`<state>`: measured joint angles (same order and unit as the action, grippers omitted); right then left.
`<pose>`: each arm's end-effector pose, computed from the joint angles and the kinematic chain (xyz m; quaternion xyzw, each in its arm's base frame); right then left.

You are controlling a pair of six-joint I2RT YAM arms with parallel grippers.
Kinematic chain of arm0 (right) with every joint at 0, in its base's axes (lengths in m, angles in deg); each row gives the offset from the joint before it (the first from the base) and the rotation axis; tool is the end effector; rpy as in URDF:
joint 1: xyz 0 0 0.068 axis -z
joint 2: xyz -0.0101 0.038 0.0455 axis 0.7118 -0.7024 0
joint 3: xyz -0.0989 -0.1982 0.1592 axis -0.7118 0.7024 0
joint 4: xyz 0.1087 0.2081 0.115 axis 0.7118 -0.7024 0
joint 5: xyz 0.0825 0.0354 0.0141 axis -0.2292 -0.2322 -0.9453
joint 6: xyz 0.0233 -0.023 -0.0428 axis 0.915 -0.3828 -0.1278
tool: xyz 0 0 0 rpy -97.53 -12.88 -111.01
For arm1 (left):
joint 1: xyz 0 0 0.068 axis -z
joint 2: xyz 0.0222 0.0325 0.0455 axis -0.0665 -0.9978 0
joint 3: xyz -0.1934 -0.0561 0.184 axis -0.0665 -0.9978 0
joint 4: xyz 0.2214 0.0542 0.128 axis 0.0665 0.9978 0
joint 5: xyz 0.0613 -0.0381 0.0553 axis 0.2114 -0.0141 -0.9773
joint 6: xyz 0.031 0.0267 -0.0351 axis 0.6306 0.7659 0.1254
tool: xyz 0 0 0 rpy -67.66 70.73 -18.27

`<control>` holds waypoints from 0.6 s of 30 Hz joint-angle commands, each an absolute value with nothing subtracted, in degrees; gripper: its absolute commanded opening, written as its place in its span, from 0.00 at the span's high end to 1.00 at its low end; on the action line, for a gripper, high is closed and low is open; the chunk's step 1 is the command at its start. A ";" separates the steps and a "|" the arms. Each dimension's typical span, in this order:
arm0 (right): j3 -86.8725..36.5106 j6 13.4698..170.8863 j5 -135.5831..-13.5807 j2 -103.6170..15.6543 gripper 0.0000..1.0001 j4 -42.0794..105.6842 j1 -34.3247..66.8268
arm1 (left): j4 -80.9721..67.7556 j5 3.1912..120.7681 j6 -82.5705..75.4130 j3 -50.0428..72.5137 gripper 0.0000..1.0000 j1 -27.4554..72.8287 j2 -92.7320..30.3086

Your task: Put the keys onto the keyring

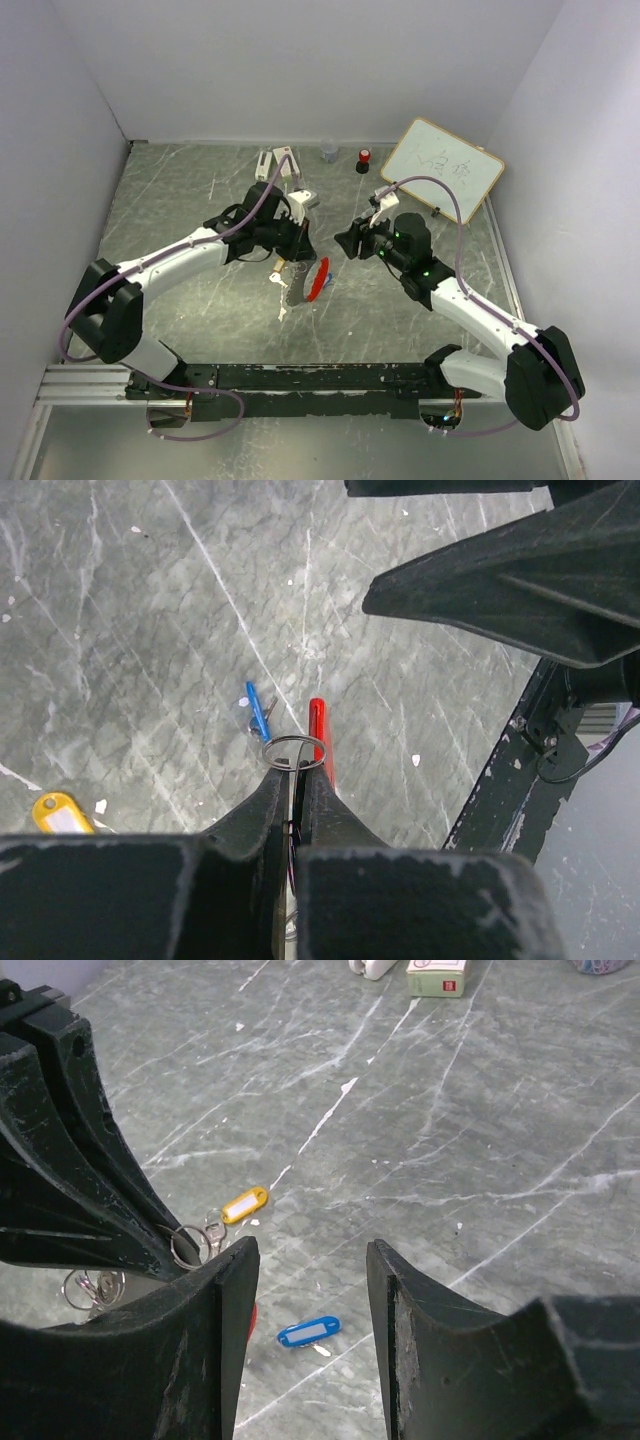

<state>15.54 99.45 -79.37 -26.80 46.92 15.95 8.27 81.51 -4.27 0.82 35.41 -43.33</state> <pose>0.2161 0.1308 0.2572 -0.1706 0.7699 0.3051 0.5338 0.2512 -0.2265 0.2591 0.3051 0.8261 -0.3780 0.2855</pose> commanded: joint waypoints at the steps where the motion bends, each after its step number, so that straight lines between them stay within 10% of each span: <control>1: 15.39 99.67 -76.21 -27.76 0.53 45.03 15.69 | 6.18 77.55 -4.48 0.48 0.93 35.61 -40.37; 18: 12.92 101.80 -72.12 -39.52 0.51 38.95 6.40 | 2.98 67.19 -11.58 -7.31 0.93 27.55 -32.34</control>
<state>14.38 101.70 -73.95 -37.12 39.29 8.41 5.93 69.18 -8.82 -4.75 29.90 -35.97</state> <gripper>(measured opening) 0.480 0.107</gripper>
